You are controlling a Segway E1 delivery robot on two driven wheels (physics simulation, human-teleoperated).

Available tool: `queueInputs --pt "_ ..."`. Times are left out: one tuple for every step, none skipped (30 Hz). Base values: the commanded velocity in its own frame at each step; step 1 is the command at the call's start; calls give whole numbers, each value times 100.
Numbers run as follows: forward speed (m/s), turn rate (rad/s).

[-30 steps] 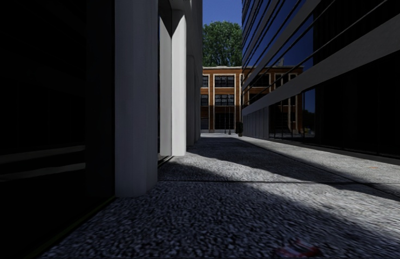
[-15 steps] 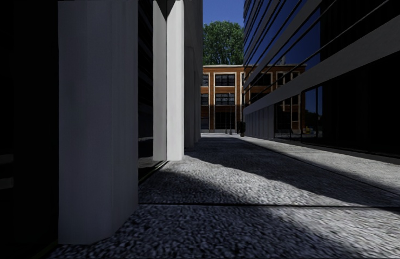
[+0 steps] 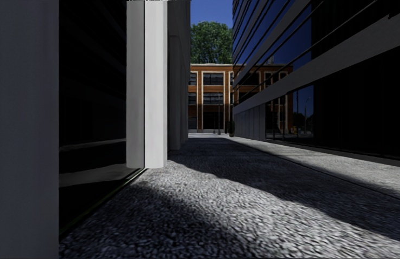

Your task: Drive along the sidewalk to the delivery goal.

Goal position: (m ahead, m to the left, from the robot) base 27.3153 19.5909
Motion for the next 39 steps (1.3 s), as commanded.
queueInputs --pt "200 0" --pt "200 0" --pt "200 0" --pt "200 0" --pt "200 0" --pt "200 0" --pt "200 0" --pt "200 0" --pt "200 0" --pt "200 0" --pt "200 0" --pt "200 0" --pt "200 0" --pt "200 0" --pt "200 0" --pt "200 0" --pt "200 0" --pt "200 0" --pt "200 0" --pt "200 0" --pt "200 0" --pt "200 0" --pt "200 0" --pt "200 0" --pt "200 0" --pt "200 0" --pt "200 0" --pt "200 0" --pt "200 0" --pt "200 0" --pt "200 0" --pt "200 0" --pt "200 0" --pt "200 0" --pt "200 0" --pt "200 0" --pt "200 0" --pt "200 0" --pt "200 0"
